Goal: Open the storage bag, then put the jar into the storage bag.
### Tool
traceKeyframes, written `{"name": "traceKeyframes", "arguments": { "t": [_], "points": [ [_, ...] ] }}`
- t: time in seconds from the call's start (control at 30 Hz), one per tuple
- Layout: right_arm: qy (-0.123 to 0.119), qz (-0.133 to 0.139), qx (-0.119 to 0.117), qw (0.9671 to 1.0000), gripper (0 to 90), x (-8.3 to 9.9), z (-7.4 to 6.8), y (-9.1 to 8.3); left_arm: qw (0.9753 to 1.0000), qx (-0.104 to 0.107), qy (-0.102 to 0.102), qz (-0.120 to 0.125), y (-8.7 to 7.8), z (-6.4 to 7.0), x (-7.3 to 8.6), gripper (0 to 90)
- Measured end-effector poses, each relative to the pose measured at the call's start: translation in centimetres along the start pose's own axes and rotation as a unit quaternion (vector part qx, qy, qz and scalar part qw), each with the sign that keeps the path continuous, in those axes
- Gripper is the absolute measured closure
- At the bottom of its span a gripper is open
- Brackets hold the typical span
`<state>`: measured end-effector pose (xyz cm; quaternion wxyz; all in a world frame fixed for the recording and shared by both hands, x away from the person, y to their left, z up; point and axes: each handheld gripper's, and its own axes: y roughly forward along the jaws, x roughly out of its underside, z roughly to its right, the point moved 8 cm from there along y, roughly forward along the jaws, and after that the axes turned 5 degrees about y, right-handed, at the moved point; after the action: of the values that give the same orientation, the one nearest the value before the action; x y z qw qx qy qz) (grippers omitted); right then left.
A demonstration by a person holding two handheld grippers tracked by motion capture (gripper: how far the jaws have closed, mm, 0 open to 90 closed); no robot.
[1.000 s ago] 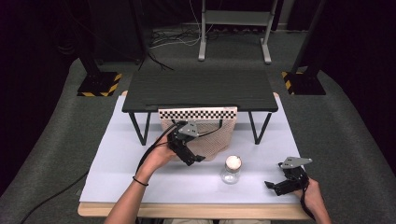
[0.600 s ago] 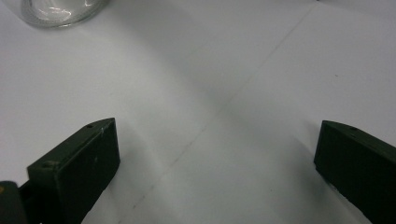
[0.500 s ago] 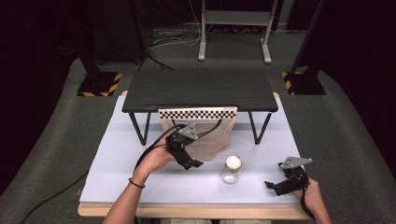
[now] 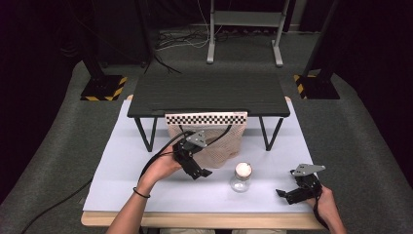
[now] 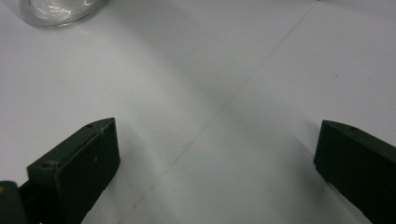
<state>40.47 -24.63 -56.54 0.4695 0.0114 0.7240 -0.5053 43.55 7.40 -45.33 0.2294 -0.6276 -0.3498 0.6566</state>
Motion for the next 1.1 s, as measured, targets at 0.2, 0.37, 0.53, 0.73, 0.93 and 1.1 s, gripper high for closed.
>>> {"name": "traceKeyframes", "arguments": {
  "t": [0.2,0.37,0.53,0.73,0.93,1.1],
  "points": [
    [0.002,0.0,0.008,1.0,0.0,0.0,-0.1,0.0,1.0,0.004,0.001,0.007,-0.1,0.0,0.0,0.0],
    [0.011,0.0,0.02,0.9997,0.0,0.1,-0.2,-0.1,1.0,0.001,0.004,0.005,0.0,0.1,-0.1,0.0],
    [0.027,-0.008,0.046,0.9985,0.0,0.2,-0.3,-0.3,1.0,-0.001,0.006,0.005,0.2,0.1,-0.2,0.0],
    [0.051,-0.022,0.069,0.9961,0.0,0.1,-0.5,-0.5,0.9999,0.005,0.006,0.009,0.0,0.3,-0.3,0.0],
    [0.044,0.004,0.085,0.9954,0.0,-1.2,-1.9,-0.3,0.9999,0.005,0.005,0.01,0.0,0.3,-0.2,0.0],
    [0.036,0.027,0.06,0.9972,0.0,-2.8,-4.2,-0.3,0.9999,0.004,0.005,0.009,0.0,0.3,-0.2,0.0]
  ]
}}
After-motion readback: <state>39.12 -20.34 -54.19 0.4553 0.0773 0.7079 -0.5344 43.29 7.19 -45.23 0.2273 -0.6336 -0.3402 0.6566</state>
